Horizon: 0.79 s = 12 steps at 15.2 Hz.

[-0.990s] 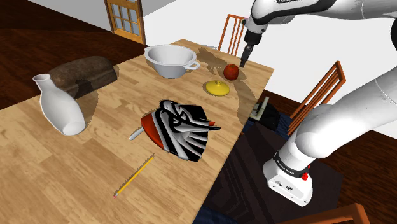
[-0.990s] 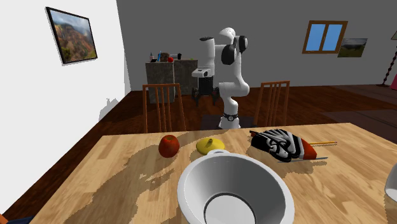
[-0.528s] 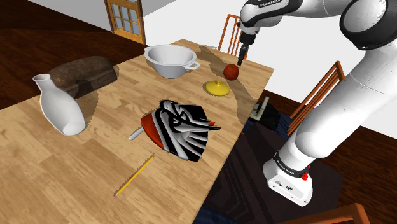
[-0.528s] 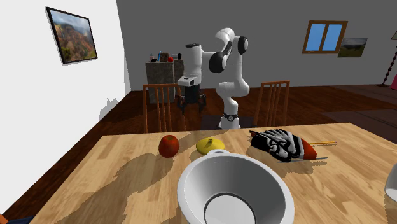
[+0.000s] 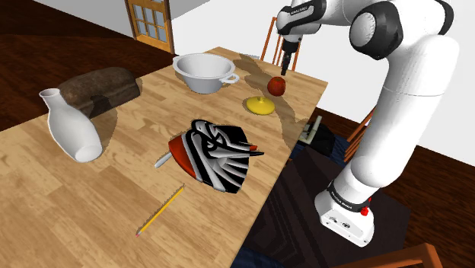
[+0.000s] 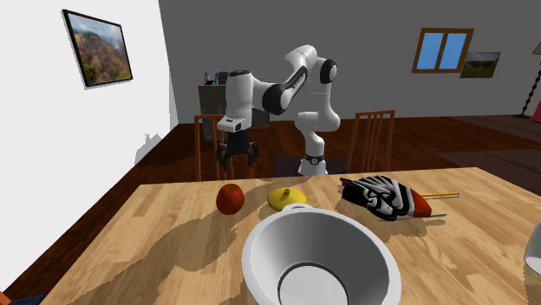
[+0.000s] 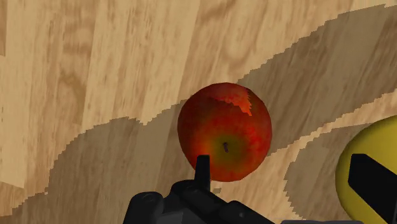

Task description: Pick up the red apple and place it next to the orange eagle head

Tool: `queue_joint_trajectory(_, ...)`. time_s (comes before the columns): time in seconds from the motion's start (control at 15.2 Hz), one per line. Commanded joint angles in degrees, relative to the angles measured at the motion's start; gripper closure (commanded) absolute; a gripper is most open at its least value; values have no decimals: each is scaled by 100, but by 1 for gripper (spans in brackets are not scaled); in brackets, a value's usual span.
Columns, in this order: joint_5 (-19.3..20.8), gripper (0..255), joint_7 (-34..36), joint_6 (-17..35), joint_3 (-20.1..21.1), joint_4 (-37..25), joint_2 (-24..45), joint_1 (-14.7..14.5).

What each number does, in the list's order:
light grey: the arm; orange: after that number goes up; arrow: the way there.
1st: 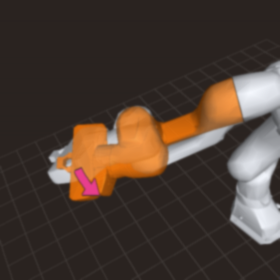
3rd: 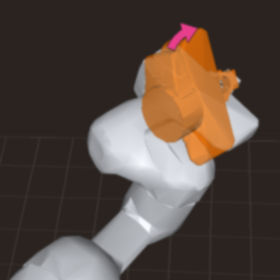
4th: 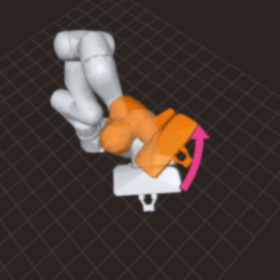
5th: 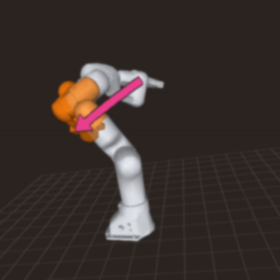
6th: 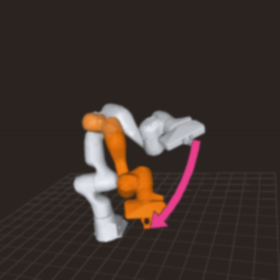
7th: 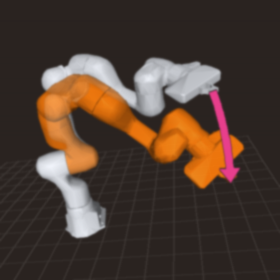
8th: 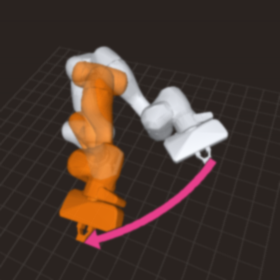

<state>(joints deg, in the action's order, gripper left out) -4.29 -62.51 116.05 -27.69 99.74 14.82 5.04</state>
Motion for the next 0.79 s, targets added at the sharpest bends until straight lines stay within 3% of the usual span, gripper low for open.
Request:
queue_joint_trajectory(0.0,-170,0,-250,-54,38,-530,489,144)
queue_joint_trajectory(0.73,-325,0,-387,412,106,-393,838,251)
